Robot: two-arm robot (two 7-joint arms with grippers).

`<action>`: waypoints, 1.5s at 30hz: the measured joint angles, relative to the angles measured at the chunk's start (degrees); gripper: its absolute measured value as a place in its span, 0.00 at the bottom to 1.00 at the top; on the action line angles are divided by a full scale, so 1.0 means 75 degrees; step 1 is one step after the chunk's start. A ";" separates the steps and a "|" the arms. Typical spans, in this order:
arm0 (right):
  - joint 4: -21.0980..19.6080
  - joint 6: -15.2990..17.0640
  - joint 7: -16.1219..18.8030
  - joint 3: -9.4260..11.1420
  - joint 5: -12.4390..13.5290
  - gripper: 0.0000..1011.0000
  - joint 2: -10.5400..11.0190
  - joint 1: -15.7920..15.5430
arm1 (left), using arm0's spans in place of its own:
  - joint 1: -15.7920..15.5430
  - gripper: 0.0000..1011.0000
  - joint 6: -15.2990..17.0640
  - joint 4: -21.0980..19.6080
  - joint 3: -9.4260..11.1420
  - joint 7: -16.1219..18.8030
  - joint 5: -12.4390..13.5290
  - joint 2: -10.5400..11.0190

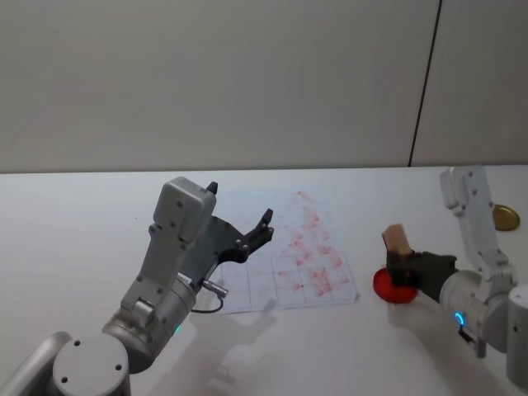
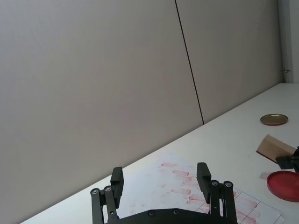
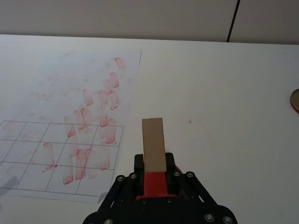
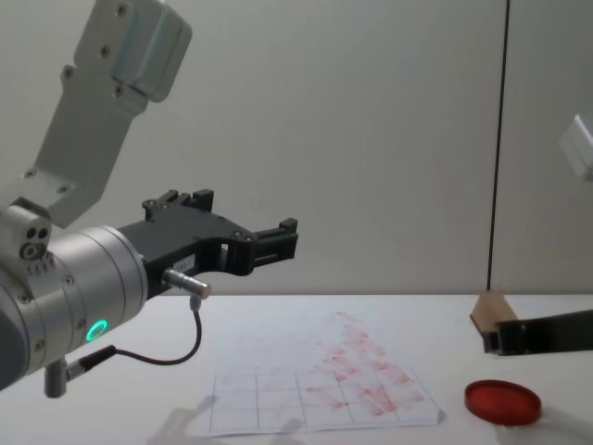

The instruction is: Use the one hand to pick up the stamp and affix it onto the A4 paper.

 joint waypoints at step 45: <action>-0.0983 -0.1211 0.0291 0.0001 -0.0710 0.99 0.0180 -0.0311 | 0.0000 0.98 0.0000 0.0000 0.0000 0.0000 0.0000 0.0000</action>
